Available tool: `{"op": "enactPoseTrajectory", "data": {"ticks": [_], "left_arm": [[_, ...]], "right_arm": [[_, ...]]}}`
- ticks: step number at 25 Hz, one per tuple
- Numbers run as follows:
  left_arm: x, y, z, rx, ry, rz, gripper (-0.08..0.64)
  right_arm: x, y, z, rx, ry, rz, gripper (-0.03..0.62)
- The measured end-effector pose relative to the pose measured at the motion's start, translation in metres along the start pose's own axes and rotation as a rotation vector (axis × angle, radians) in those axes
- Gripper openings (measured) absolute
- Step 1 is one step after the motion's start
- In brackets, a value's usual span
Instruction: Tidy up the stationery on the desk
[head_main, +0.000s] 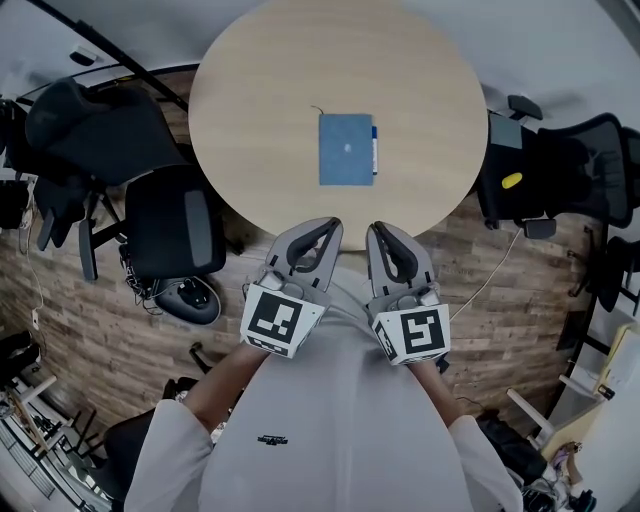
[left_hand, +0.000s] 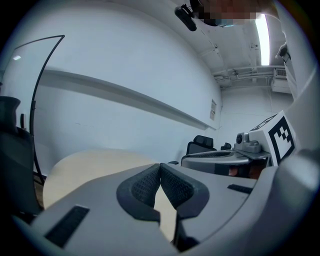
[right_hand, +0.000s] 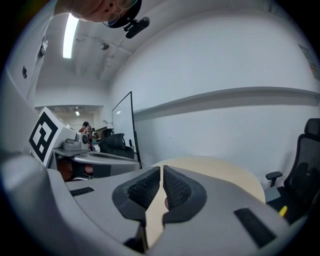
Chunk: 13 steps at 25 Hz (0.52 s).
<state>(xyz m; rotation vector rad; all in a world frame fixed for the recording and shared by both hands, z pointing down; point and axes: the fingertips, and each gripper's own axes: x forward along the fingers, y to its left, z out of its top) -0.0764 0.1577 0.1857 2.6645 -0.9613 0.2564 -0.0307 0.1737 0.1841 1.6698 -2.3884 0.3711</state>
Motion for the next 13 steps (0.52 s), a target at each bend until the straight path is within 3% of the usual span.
{"op": "enactPoseTrajectory", "data": {"ticks": [13], "left_arm": [[-0.011, 0.015, -0.013, -0.022, 0.025, 0.003, 0.02]], "right_arm": [[0.013, 0.004, -0.011, 0.014, 0.025, -0.022, 0.046]]}}
